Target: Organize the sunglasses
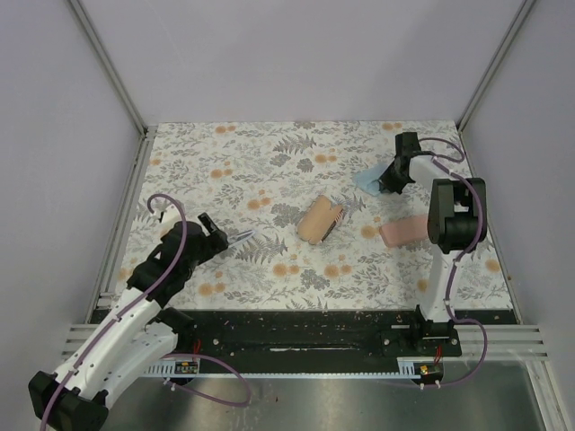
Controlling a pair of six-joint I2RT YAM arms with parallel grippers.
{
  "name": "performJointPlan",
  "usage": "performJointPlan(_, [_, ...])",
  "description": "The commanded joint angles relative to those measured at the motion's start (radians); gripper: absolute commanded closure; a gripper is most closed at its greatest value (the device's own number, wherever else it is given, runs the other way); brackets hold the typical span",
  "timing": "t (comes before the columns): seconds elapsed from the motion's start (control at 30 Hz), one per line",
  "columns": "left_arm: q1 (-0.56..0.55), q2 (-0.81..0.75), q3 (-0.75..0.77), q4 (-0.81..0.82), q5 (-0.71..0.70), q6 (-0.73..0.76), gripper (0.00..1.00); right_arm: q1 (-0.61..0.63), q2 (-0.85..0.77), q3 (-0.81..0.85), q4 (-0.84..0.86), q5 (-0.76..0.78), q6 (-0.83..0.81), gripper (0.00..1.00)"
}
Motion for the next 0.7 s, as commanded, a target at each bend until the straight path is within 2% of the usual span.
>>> performJointPlan(0.0, [0.005, 0.045, 0.054, 0.052, 0.018, 0.043, 0.16, 0.031, -0.235, -0.116, 0.012, -0.09, -0.044, 1.0])
performJointPlan(0.13, [0.005, 0.113, 0.048, 0.124, 0.113, 0.088, 0.14, 0.064, -0.422, -0.277, 0.015, -0.133, -0.032, 1.0])
performJointPlan(0.4, [-0.002, 0.243, 0.036, 0.39, 0.491, 0.132, 0.14, 0.237, -0.677, -0.629, 0.018, -0.176, 0.011, 1.0])
performJointPlan(0.67, [-0.103, 0.433, 0.096, 0.456, 0.546, 0.172, 0.12, 0.451, -0.87, -0.854, 0.014, -0.207, 0.162, 0.99])
